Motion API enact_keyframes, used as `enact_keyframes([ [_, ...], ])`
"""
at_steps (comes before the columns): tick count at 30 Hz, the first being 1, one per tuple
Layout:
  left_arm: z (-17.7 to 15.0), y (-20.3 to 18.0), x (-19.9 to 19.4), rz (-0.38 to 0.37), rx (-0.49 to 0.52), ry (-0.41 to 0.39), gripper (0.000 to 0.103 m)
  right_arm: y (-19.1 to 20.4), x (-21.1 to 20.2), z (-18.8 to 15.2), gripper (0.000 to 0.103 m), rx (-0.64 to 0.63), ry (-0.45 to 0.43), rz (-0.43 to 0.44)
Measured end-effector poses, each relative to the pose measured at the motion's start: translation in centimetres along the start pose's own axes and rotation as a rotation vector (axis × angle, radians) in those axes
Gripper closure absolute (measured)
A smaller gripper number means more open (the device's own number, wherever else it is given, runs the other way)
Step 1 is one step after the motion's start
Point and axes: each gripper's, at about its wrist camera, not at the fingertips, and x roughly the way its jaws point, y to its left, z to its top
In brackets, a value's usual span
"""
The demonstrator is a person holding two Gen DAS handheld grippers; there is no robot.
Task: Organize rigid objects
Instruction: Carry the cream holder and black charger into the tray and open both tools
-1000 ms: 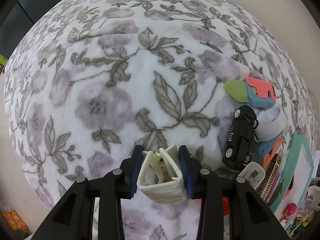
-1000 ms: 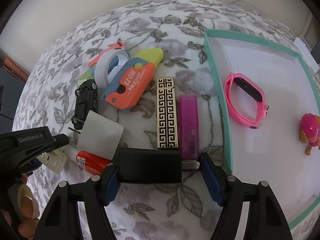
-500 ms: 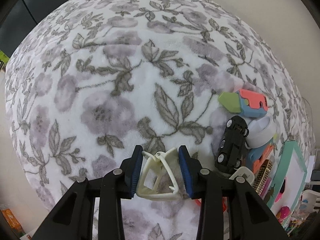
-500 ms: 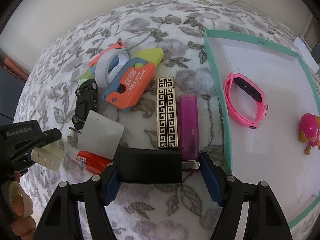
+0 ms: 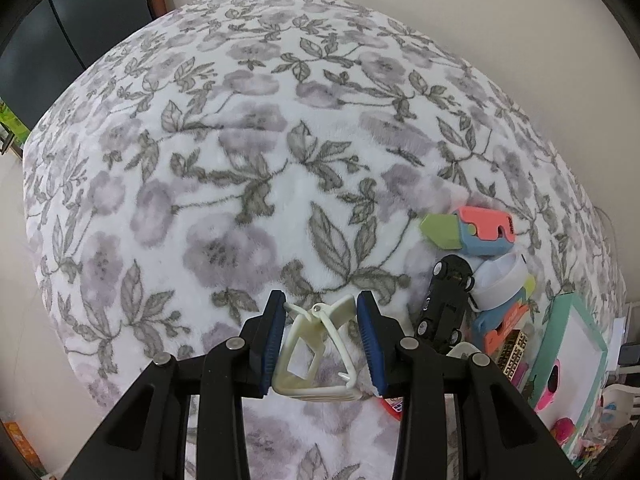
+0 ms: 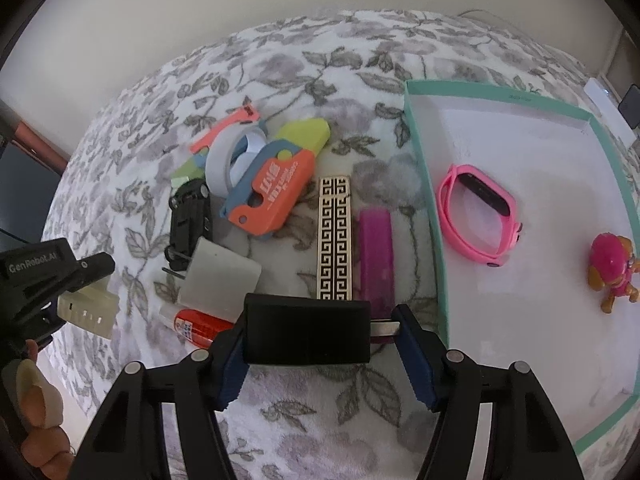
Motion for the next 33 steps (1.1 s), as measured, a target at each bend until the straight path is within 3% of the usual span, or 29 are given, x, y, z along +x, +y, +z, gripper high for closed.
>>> enact_keyframes([
  [6, 0.0, -0.4, -1.0, 0.003, 0.017, -0.031, 0.065, -0.3, -2.0, 0.5, 0.034, 0.022, -0.049, 0.028],
  [10, 0.0, -1.2, -2.6, -0.008, 0.042, -0.071, 0.065, -1.0, -5.3, 1.3, 0.034, 0.039, -0.155, 0.018],
  [15, -0.5, -3.2, -5.2, -0.038, 0.095, -0.133, 0.065, -2.7, -9.2, 2.1, 0.034, 0.069, -0.294, -0.054],
  [19, -1.6, -6.1, -7.0, -0.092, 0.165, -0.162, 0.065, -4.7, -11.6, 2.7, 0.034, 0.111, -0.363, -0.11],
  [26, -4.5, -11.8, -9.3, -0.121, 0.316, -0.189, 0.065, -10.5, -14.7, 2.9, 0.034, 0.236, -0.439, -0.215],
  [33, -7.7, -18.4, -10.4, -0.181, 0.423, -0.149, 0.065, -16.1, -15.3, 3.2, 0.034, 0.368, -0.461, -0.199],
])
